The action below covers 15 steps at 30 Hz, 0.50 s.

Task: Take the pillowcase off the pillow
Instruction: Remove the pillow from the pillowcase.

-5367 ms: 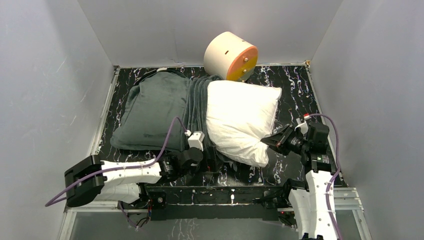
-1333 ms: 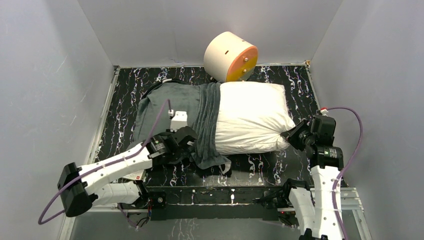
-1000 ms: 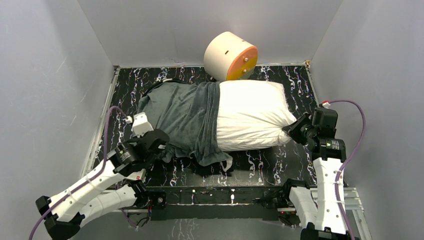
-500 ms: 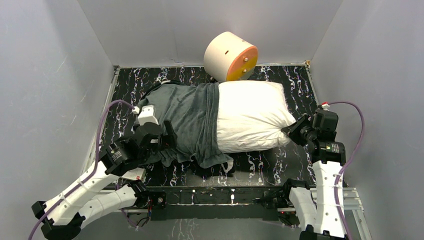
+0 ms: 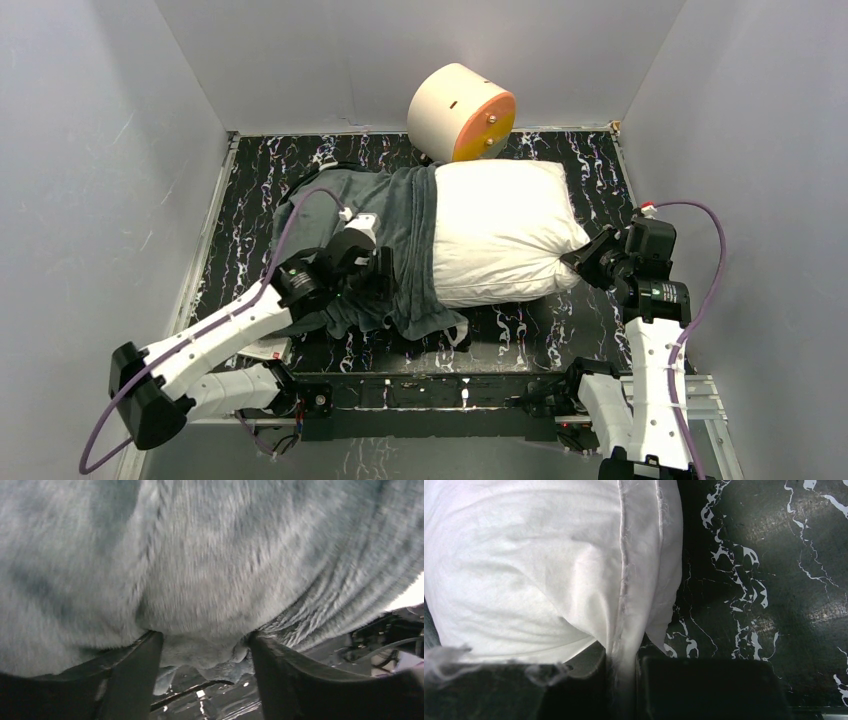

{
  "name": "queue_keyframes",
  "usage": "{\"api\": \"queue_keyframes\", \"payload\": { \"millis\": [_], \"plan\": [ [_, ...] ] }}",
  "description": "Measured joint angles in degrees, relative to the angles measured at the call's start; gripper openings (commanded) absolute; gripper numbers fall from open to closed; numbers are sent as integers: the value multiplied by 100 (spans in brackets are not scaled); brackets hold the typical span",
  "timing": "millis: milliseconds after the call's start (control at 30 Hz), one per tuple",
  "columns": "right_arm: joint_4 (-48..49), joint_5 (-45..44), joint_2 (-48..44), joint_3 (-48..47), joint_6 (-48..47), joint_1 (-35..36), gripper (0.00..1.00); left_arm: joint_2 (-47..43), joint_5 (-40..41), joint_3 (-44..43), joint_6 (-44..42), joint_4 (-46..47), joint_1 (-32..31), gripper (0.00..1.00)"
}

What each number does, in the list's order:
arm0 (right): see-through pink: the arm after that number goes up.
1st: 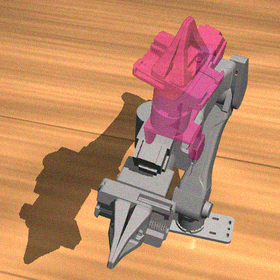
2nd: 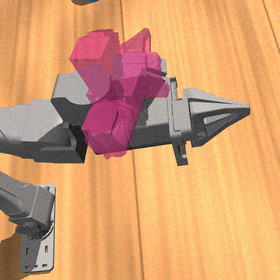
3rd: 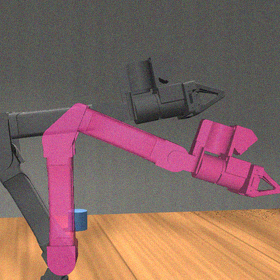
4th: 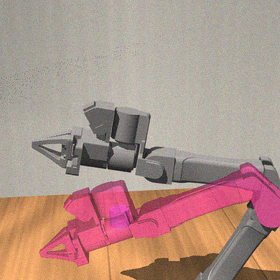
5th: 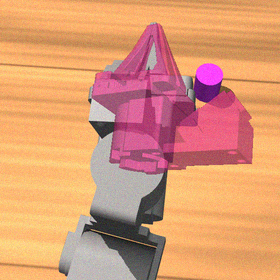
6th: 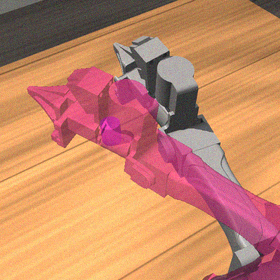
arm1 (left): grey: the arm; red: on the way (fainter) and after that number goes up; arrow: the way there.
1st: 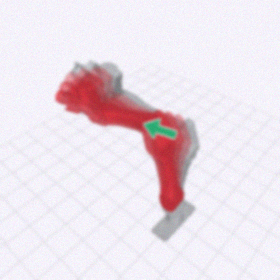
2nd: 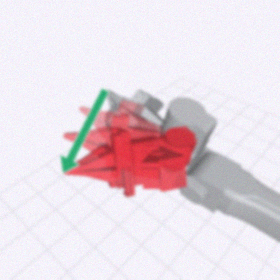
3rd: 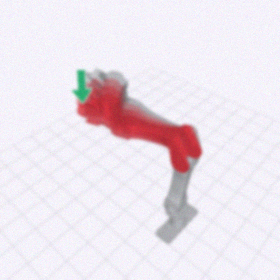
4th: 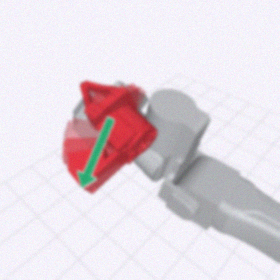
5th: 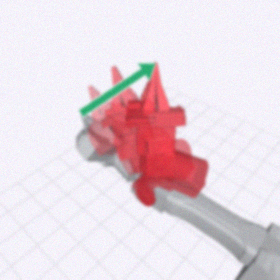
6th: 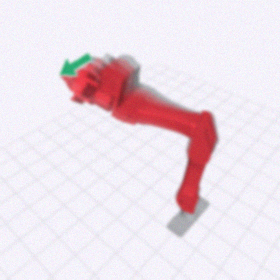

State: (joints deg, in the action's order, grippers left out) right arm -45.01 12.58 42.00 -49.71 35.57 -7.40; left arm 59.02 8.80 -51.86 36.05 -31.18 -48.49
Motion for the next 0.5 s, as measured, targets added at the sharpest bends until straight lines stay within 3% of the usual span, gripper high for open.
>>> {"api": "queue_keyframes", "payload": {
  "millis": [67,167,200,500],
  "plan": [
    [0,2,0,0,0,0,5,275,92,0,20,-15,0,43],
    [-17,-39,13,0,-4,2,3,654,643,0,216,-144,-31,7],
    [-39,-59,33,0,-15,2,2,739,857,0,332,-223,-39,2],
    [-282,-372,256,-70,-238,68,1,188,2288,61,1281,-1110,-68,0]
  ]
}}
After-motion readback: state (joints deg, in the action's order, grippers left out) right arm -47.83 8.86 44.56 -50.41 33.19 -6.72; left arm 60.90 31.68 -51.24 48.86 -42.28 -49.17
